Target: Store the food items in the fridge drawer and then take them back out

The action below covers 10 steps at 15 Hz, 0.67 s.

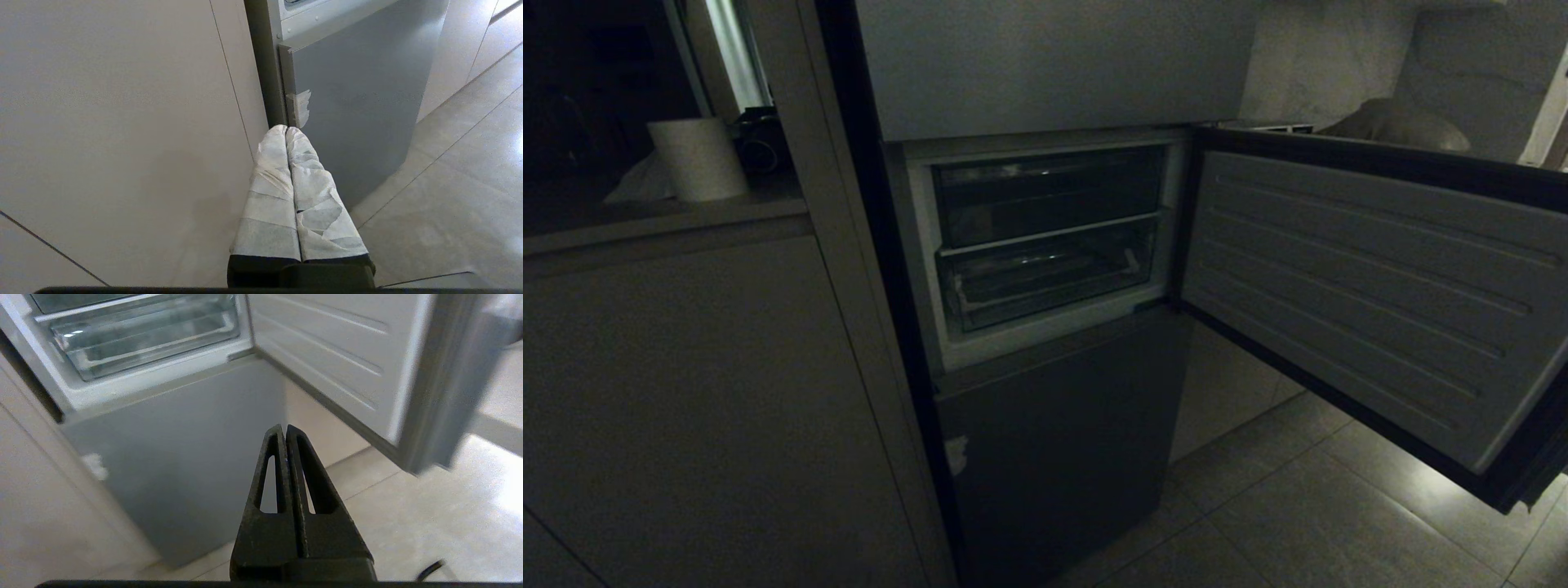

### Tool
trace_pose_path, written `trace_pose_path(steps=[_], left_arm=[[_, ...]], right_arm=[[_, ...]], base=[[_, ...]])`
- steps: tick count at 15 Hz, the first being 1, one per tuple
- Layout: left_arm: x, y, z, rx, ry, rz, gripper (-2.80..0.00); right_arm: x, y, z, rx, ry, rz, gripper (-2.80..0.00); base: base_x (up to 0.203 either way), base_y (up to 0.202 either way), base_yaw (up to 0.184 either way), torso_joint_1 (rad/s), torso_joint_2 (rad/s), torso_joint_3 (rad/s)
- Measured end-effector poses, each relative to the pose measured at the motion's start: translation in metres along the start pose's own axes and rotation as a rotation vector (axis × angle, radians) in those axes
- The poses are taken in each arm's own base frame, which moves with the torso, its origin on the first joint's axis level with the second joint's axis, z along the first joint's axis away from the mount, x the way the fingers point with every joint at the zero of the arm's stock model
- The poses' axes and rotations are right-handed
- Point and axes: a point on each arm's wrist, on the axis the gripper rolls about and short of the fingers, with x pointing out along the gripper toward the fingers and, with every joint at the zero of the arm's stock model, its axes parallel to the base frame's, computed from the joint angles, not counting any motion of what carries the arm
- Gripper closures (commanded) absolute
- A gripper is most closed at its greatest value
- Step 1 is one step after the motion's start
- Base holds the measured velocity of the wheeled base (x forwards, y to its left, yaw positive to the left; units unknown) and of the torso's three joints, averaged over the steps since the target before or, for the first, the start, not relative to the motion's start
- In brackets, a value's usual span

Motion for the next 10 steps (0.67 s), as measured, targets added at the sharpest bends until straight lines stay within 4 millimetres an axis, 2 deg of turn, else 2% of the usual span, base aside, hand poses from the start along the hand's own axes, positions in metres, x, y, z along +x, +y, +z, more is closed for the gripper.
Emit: trace_pose_path(steps=[3,6,10], left_arm=[[0.000,0.001,0.000,-0.134,0.000,0.046,0.00],[0.000,0.001,-0.001,-0.148,0.000,0.049,0.00],[0.000,0.001,-0.001,-0.148,0.001,0.049,0.00]], right_arm=[[0.042,0.001,0.019,0.055,0.041,-0.007,0.00],[0.076,-0.001,0.026,0.110,0.061,-0.065,0.00],[0.092,-0.003,0.019,0.112,0.108,-0.075,0.00]], base=[[0.000,0.000,0.000,0.000,0.00,0.000],[0.000,0.000,0.000,0.000,0.00,0.000],[0.000,0.000,0.000,0.000,0.00,0.000]])
